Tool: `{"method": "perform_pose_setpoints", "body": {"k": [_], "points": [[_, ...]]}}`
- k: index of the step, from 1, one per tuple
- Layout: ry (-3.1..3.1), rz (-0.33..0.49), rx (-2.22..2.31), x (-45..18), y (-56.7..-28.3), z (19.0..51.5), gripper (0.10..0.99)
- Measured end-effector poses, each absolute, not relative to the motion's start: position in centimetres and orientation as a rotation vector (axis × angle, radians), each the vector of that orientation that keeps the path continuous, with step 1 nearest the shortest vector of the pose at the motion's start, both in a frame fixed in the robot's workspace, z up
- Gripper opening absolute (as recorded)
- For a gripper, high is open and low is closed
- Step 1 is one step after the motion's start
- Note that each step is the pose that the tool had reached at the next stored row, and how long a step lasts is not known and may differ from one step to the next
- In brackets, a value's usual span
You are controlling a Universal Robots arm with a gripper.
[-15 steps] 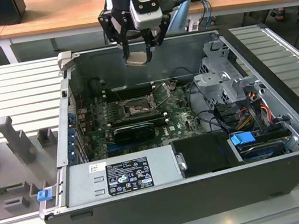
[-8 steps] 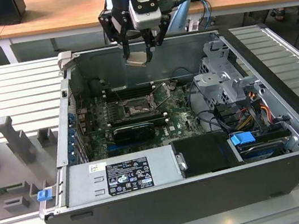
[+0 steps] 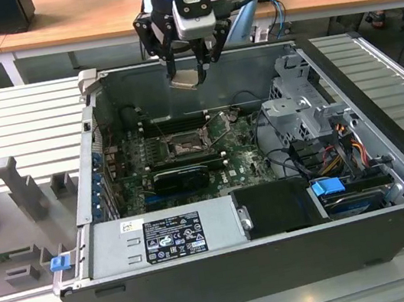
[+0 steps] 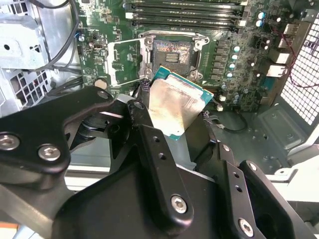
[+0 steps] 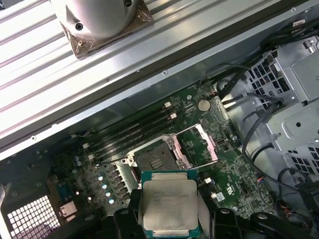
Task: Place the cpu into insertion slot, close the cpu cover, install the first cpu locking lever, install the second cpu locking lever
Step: 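Place the cpu into insertion slot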
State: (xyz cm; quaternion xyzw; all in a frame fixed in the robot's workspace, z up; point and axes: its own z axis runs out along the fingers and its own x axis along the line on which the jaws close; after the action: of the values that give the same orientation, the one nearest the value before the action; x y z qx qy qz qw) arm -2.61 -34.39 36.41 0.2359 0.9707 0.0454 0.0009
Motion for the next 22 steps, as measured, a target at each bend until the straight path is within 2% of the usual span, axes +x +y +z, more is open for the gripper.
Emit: {"method": "perform_pose_setpoints", "body": {"k": [22], "points": [[2.991, 0.141, 0.925, -2.61, -34.39, 36.36, 0.529]]}}
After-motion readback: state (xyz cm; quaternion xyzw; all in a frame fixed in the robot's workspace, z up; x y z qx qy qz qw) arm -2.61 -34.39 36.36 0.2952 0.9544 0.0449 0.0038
